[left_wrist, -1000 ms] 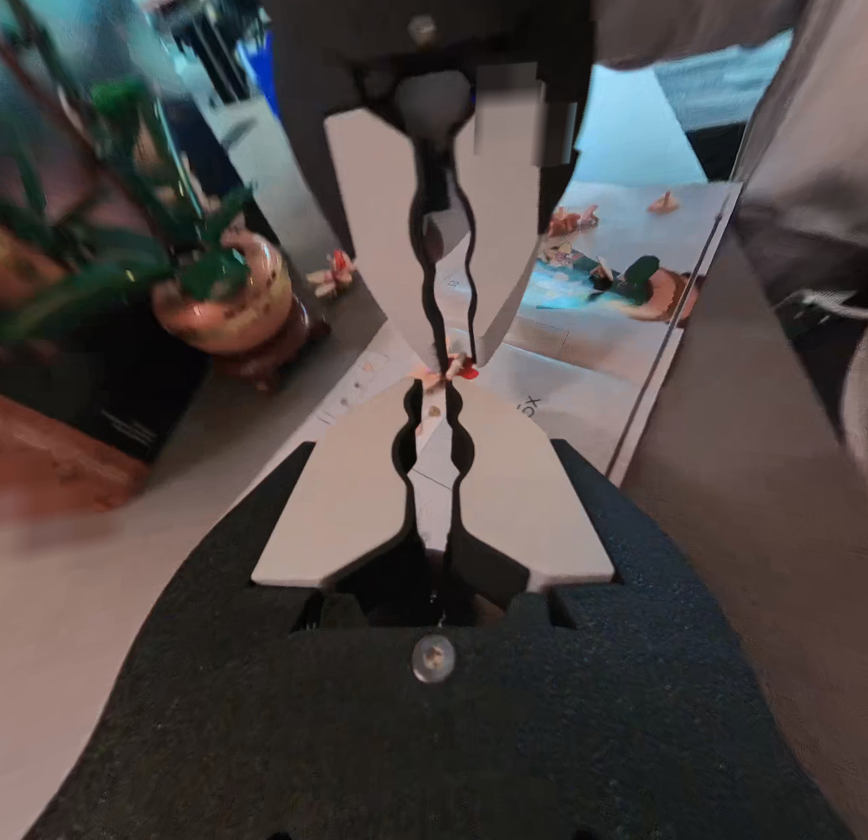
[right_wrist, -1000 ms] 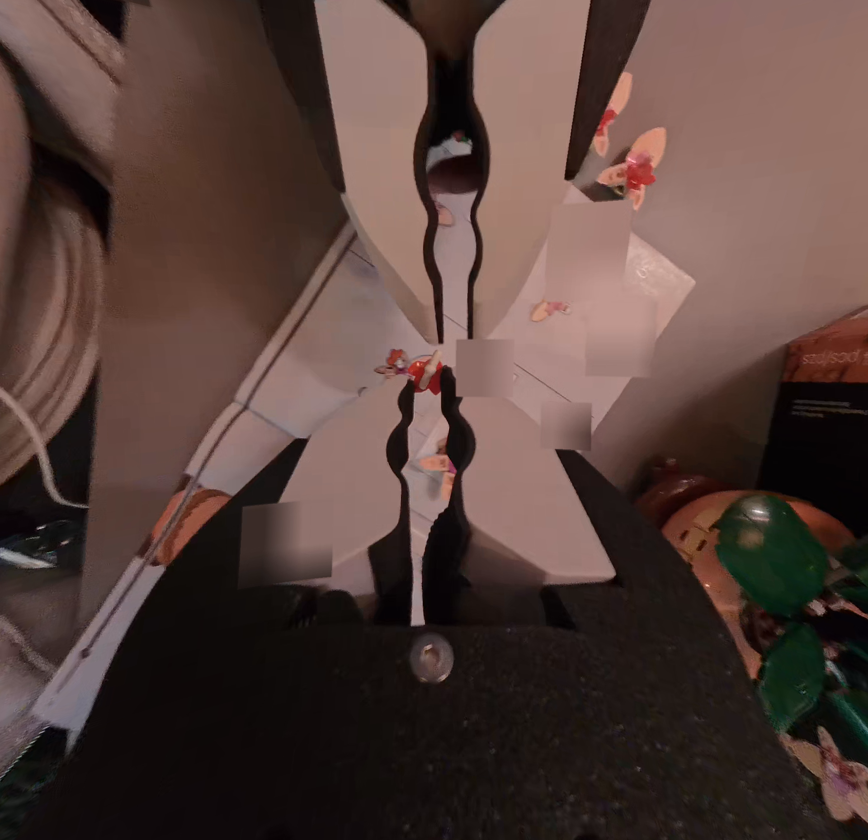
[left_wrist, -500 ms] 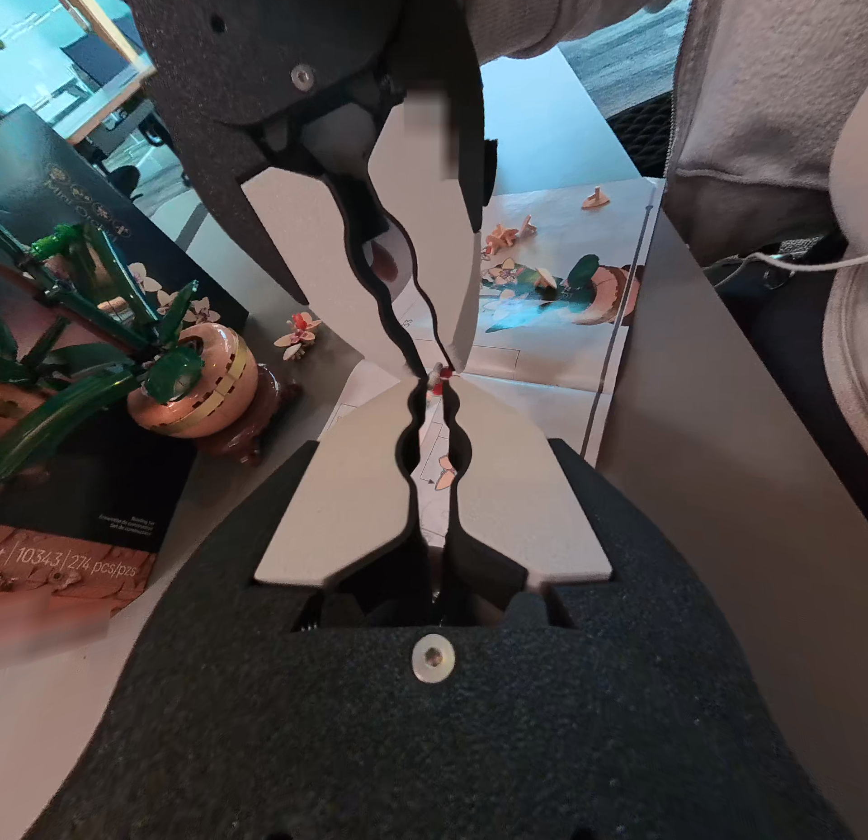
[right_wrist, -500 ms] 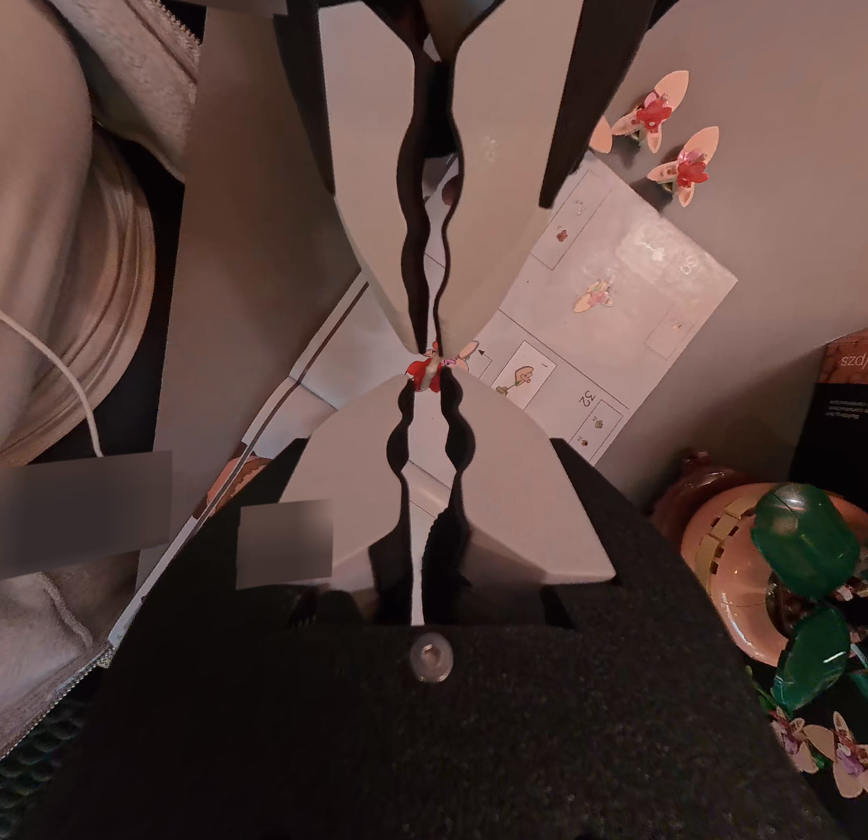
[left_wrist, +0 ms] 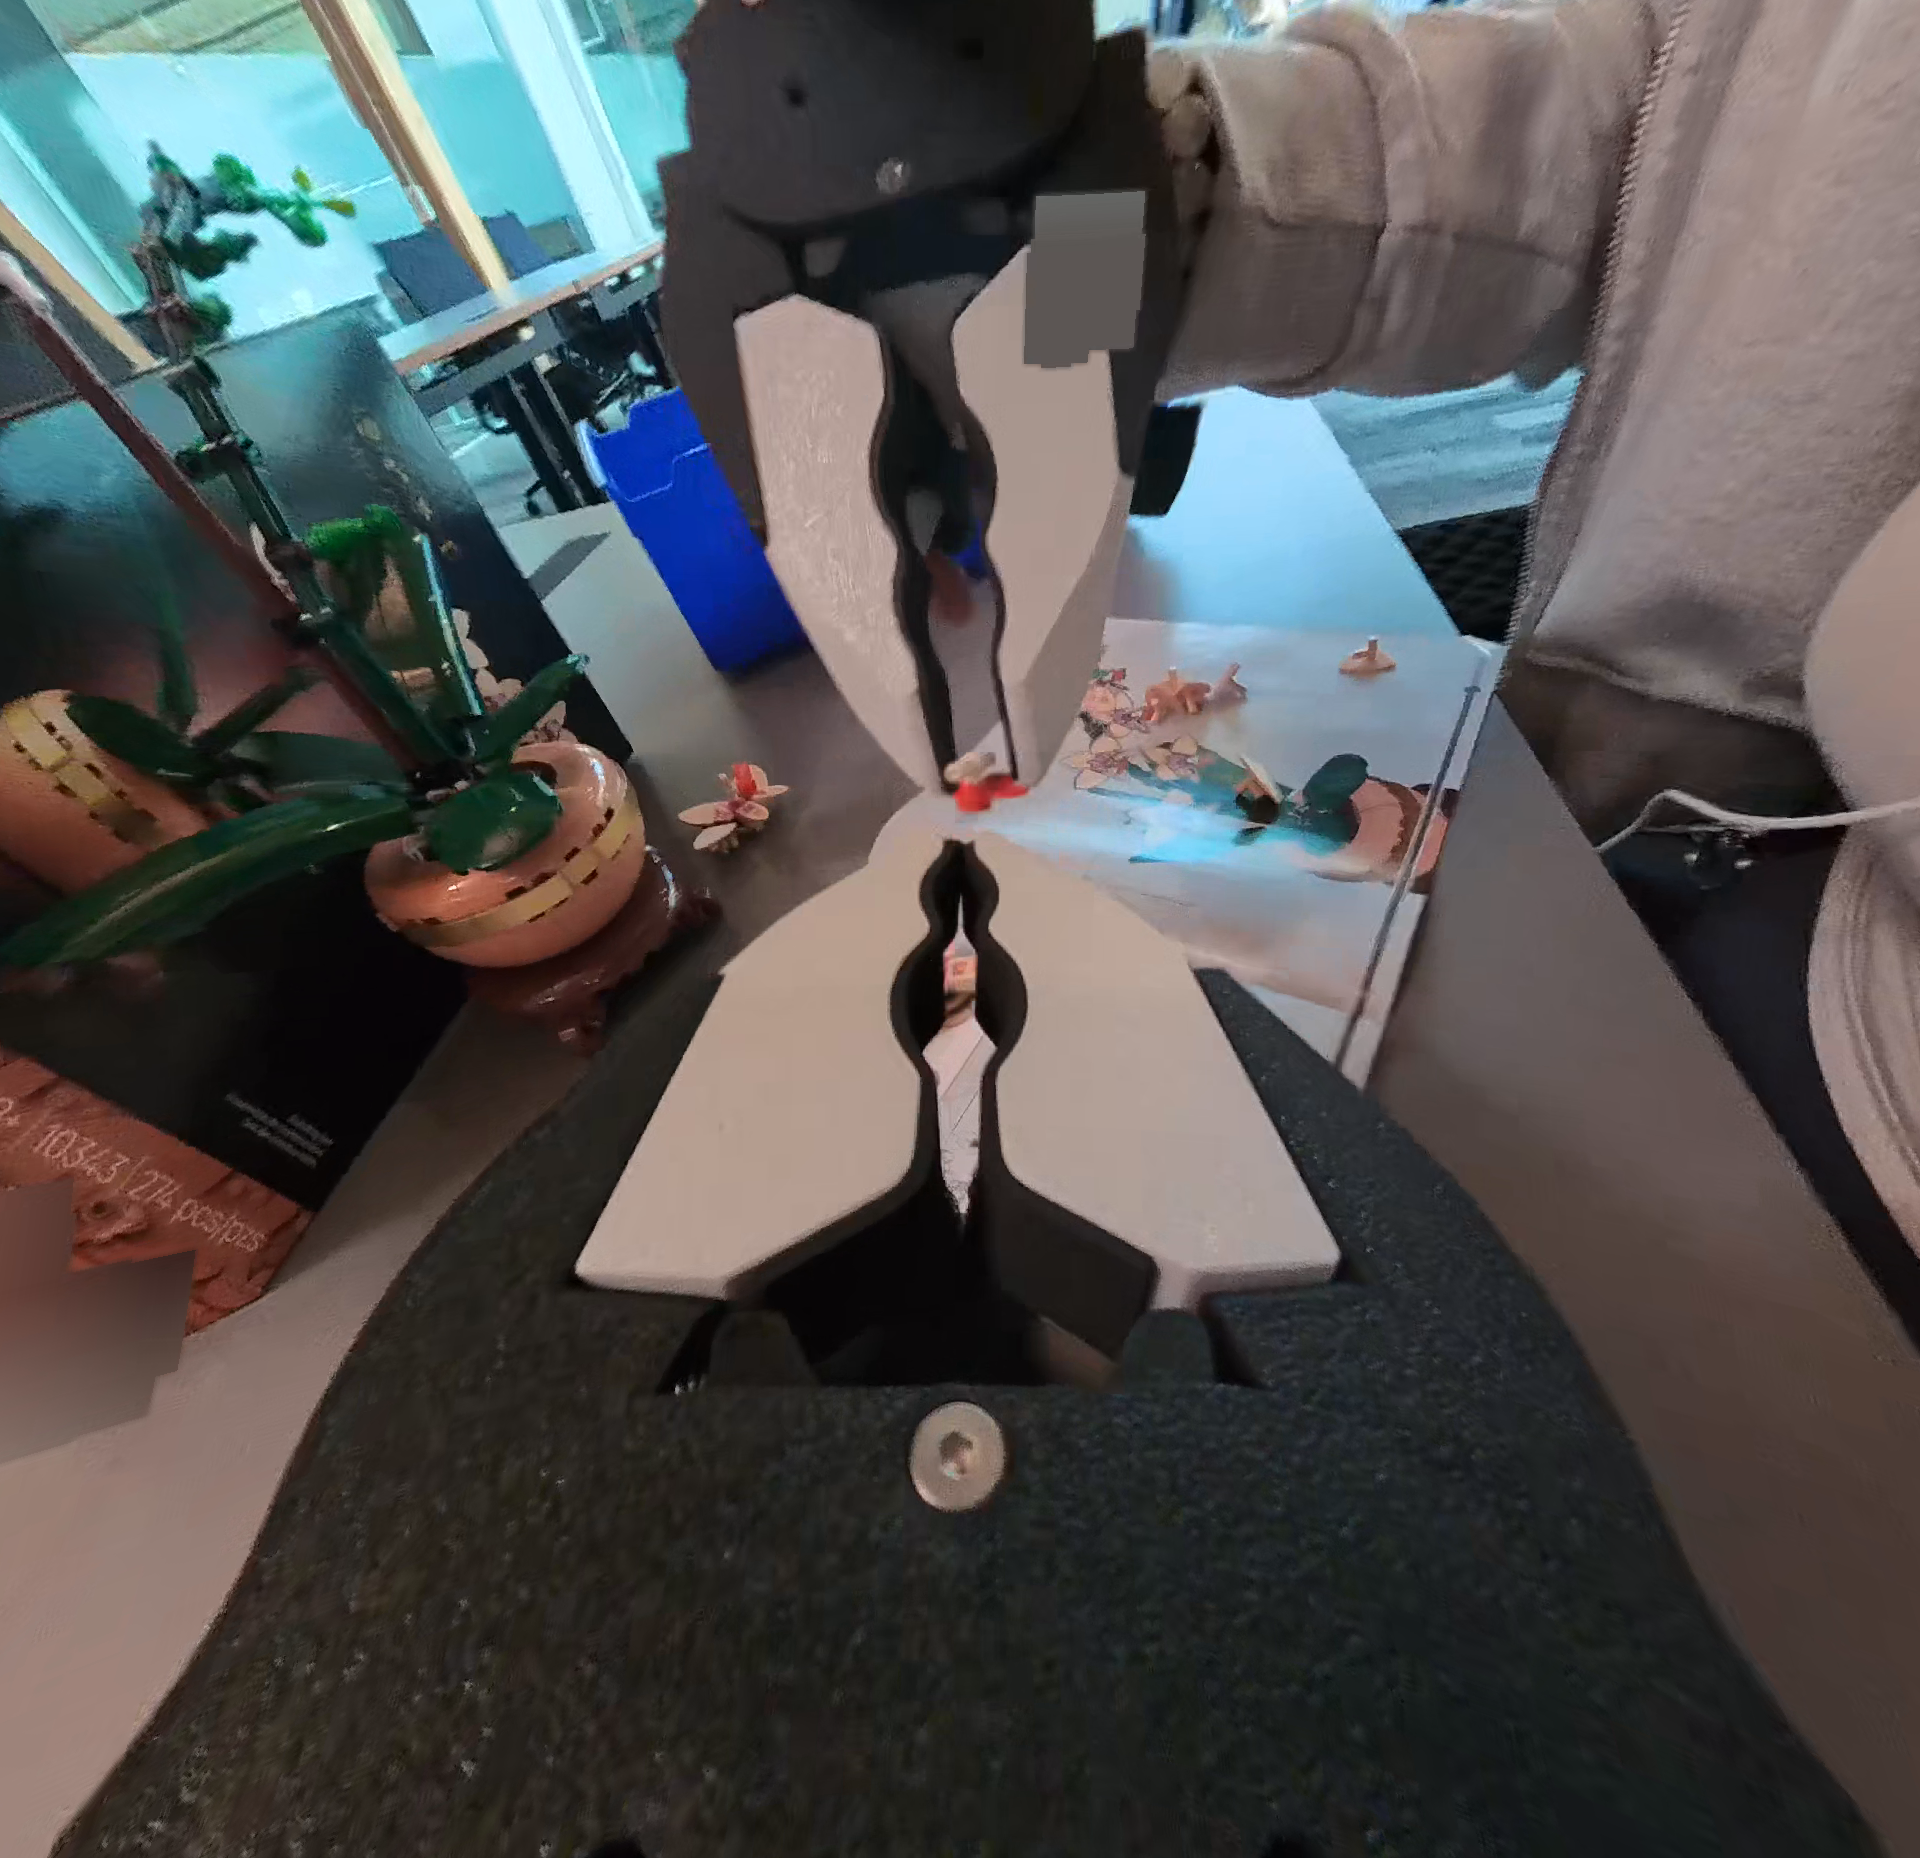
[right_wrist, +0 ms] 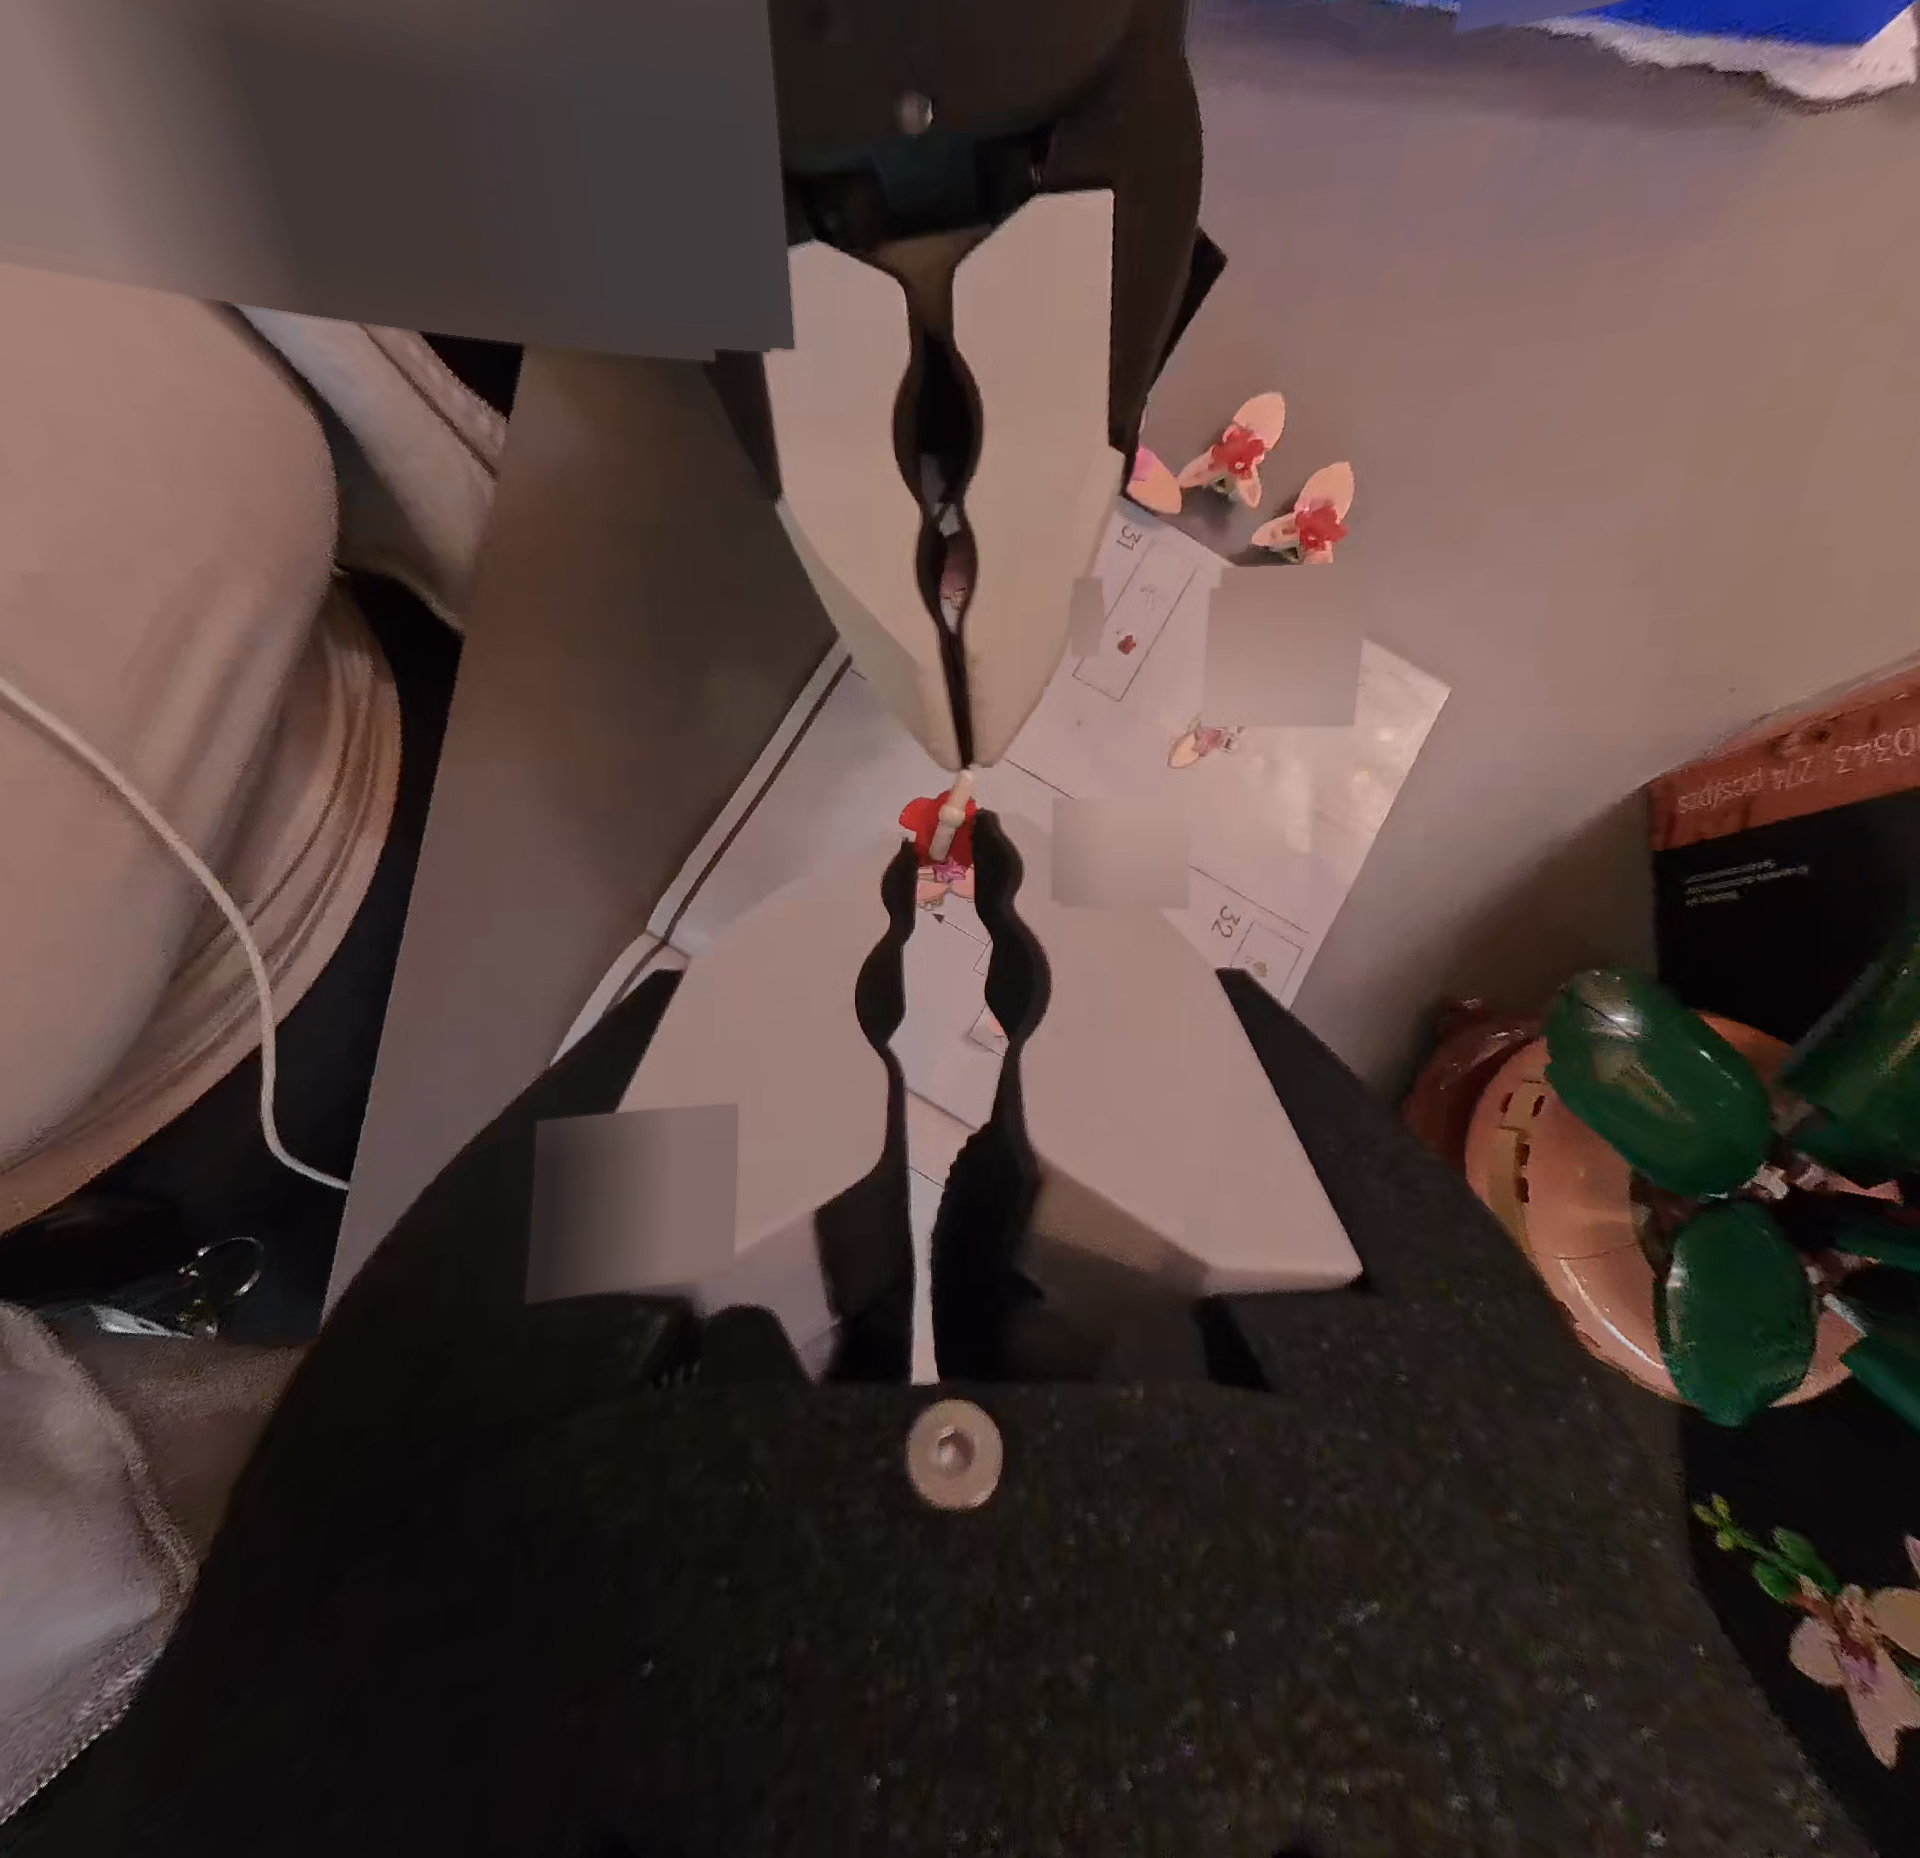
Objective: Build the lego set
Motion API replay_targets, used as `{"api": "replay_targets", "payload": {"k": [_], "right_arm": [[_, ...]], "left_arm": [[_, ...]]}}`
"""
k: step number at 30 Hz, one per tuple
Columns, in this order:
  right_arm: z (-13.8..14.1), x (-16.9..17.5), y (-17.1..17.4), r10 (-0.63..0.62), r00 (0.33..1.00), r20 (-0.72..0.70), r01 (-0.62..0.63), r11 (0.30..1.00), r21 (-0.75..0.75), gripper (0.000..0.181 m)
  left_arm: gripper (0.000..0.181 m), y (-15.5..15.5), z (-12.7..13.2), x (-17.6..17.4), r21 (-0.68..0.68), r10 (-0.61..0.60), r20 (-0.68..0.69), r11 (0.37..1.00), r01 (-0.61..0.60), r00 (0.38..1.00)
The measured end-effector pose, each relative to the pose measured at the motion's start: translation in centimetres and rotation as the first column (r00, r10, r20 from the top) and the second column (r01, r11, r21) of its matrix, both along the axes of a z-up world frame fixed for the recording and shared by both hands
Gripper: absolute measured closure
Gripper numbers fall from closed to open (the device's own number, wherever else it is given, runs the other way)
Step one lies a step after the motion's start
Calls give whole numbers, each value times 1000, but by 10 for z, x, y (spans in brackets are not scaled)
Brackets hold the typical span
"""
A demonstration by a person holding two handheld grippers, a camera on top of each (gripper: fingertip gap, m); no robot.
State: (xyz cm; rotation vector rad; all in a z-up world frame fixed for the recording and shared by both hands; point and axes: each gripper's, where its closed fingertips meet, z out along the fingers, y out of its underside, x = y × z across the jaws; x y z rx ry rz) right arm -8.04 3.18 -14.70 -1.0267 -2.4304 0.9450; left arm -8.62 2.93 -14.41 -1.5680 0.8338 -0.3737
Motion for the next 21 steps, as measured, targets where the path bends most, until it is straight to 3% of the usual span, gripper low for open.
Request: {"api": "replay_targets", "payload": {"k": [6,21], "right_arm": [[-16,12,1,37,993,110,-44,997,58,171],[-20,18,-8,130,977,168,-155,978,141,171]], "left_arm": [[171,-1,-13,12,-44,-44,-148,998,37,988],[179,-7,-11,25,-119,-144,-37,983,139,989]]}}
